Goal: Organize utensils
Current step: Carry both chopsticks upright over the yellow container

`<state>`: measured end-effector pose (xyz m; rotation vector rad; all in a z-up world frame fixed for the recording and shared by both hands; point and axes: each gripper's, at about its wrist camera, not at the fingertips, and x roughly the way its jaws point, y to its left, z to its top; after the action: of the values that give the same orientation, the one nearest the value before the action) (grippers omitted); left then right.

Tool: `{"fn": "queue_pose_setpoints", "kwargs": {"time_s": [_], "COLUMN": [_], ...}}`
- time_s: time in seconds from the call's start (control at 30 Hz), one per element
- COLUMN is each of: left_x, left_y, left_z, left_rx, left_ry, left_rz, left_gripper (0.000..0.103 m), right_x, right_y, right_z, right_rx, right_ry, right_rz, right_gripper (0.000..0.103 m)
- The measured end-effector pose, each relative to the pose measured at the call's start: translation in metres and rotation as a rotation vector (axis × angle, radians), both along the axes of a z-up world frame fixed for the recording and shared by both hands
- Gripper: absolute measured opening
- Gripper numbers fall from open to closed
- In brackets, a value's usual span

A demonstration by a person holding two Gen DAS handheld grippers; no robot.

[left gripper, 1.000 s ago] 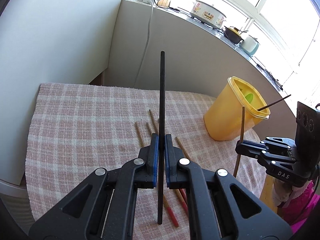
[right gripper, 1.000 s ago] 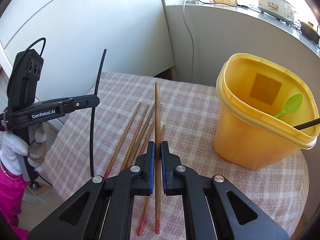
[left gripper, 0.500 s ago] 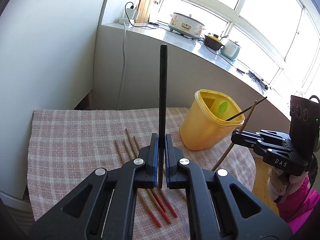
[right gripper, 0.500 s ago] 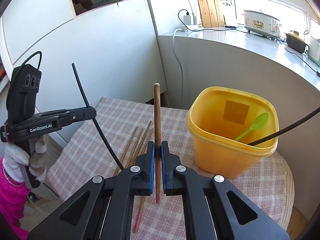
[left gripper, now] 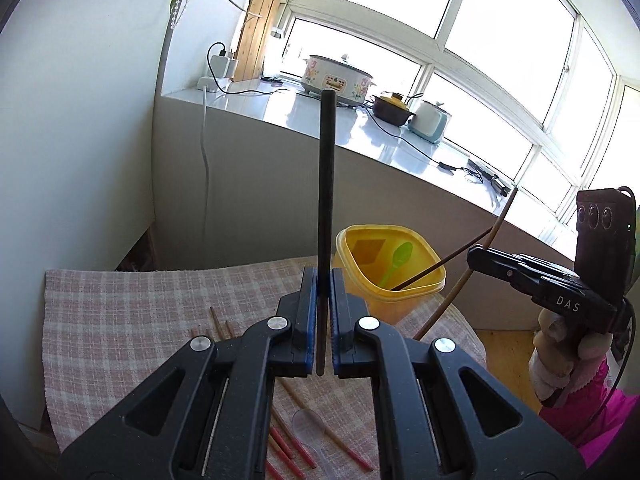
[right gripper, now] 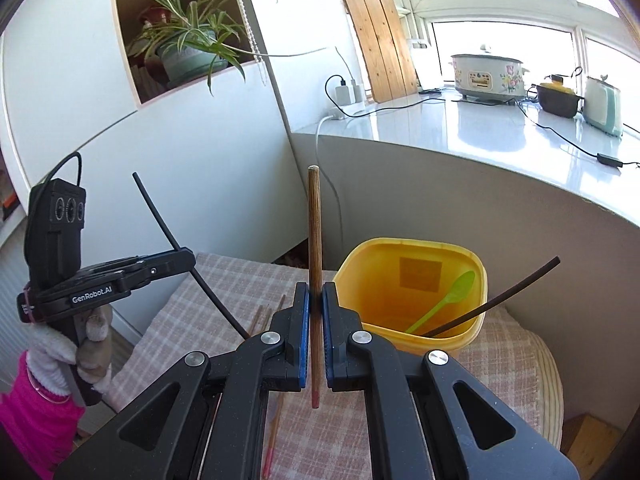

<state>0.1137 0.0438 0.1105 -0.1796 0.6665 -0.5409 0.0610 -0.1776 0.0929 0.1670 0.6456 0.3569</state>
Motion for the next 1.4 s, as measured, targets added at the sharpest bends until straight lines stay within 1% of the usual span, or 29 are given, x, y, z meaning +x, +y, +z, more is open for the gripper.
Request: {"fn": "queue_pose_setpoints", "kwargs": {"time_s": [0.17,0.43,0.73,0.83,0.97,1.07,1.4], "left_x": [0.005,0.011,0.018,0.02,0.025,0.031,0.05], "left_y": [-0.01,-0.026,-0.044,-0.051,-0.06,-0.066,-0.082], "left_z": [0.015,0.043,0.059,0.062,0.062,0.058,0.03], "left_rx": [-0.02,-0.049,-0.082,-0.08,-0.071,-0.063,-0.029], "left_ry": [-0.037,-0.103,-0.137,-0.145,-0.15,-0.143,-0.084], "left_rz": [-0.014,-0.033,-0.058,-0.069,-0.073,-0.073,-0.065], "left_gripper": [0.003,0.003,0.003,0.003,0.003,0.003,0.003], "right_x": [-0.003,0.002,0.008,0.006,0.011,0.016,0.03], "right_y": [-0.015,-0.034,-0.051,-0.056,-0.06,-0.061,-0.052], "right_z": [0.018,0.036,0.053,0.056,0.058,0.053,0.023], "right_rx": [0.016,0.034,0.055,0.062,0.062,0.047,0.003], "right_ry": [-0.052,-0.104,-0.138,-0.153,-0.165,-0.159,-0.084], "right_rz": [-0.039,-0.097,-0.146,-0.159,-0.185,-0.206,-0.199], "right_gripper": [0.005,0.005,0.005,0.005,0.005,0.005,0.005]}}
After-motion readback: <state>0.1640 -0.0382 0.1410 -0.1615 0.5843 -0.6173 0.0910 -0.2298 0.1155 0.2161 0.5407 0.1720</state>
